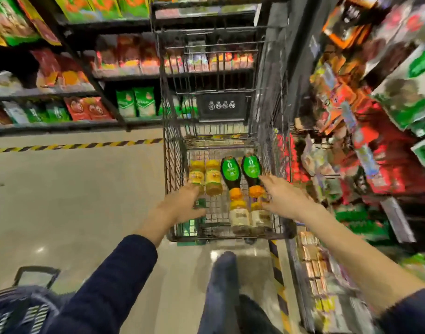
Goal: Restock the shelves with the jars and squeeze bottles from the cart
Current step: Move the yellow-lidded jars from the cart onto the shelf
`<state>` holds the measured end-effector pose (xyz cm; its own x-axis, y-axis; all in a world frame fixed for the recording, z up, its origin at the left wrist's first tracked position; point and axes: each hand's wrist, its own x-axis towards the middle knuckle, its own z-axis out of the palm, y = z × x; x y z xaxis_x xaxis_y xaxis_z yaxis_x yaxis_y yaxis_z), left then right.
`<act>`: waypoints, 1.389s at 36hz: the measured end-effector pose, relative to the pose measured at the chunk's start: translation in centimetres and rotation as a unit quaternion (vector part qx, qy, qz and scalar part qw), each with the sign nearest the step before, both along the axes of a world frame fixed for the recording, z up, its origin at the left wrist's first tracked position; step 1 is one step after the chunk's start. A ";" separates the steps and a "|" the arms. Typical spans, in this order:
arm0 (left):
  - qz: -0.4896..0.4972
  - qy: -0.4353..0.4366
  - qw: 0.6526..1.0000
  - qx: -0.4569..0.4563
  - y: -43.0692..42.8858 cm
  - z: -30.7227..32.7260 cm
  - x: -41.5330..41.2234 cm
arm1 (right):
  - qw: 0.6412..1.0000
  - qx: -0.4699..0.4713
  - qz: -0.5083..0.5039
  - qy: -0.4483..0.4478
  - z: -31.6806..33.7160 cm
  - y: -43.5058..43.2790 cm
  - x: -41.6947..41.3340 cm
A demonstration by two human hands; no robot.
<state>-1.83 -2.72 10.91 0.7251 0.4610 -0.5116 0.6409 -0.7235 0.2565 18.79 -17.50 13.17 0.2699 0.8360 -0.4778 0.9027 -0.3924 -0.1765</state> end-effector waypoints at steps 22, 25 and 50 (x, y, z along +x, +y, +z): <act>0.195 0.117 0.923 -0.311 -0.7 -21.5 9.6 | 0.949 -0.185 -0.201 0.159 -18.9 3.2 3.9; 0.224 0.122 0.917 -0.308 -1.8 -23.6 9.6 | 0.953 -0.154 -0.203 0.164 -20.0 2.8 3.8; 0.354 0.057 0.870 -0.339 -3.0 -27.0 10.3 | 0.917 -0.174 -0.332 0.137 -24.8 2.6 3.6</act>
